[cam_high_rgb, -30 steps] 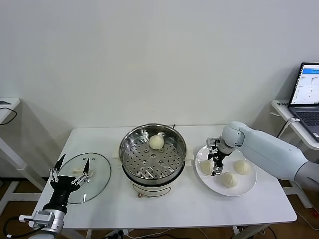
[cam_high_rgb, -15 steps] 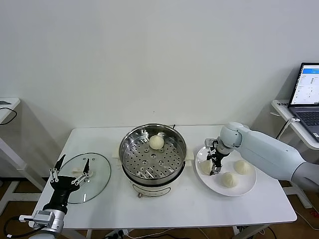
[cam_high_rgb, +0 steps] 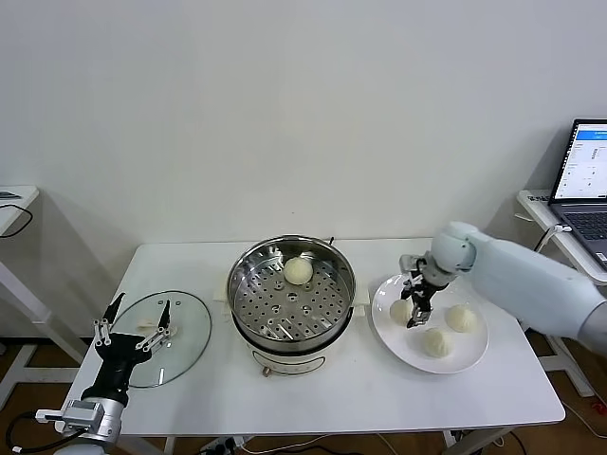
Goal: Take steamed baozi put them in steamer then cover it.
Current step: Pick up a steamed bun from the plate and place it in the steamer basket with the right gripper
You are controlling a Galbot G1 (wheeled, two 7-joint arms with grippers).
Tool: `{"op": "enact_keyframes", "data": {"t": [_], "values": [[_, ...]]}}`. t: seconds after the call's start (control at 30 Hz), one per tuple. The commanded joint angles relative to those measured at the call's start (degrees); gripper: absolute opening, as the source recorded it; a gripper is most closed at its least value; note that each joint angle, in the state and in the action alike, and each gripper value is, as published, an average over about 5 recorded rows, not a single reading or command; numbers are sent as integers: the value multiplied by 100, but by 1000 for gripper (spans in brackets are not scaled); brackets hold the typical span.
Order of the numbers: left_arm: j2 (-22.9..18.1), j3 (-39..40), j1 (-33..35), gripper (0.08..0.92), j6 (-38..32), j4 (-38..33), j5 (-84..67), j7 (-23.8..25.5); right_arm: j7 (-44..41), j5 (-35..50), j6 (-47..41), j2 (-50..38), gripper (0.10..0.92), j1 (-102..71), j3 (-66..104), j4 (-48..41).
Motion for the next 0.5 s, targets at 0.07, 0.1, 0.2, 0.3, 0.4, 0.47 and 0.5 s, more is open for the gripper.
{"op": "enact_keyframes", "data": {"t": [0.07,0.1,0.2,0.3,0.4,0.47,0.5], "values": [[11,8,21,823,6,-39,2,-2,-58,1091,-317,-888,704,1760,-1194,1320],[17,3,28,823,6,-47,2,-2,-76,1242,-377,-946,704,2138,-1470,1481],[39,-13,50,823,3,-74,2,-2,-141,1602,-539,-987,704,3167,-2213,1900],[53,-17,71,823,1,-123,2,-1,-176,2016,-756,-893,704,4058,-2761,2251],[61,-10,76,823,0,-183,0,-1,-71,2513,-1024,-640,704,4763,-3164,2594],[67,-11,74,823,2,-217,-5,-1,69,2801,-1250,-406,704,4977,-3269,2806],[70,-13,73,823,3,-233,-8,0,151,2919,-1354,-283,704,5015,-3262,2889]]}}
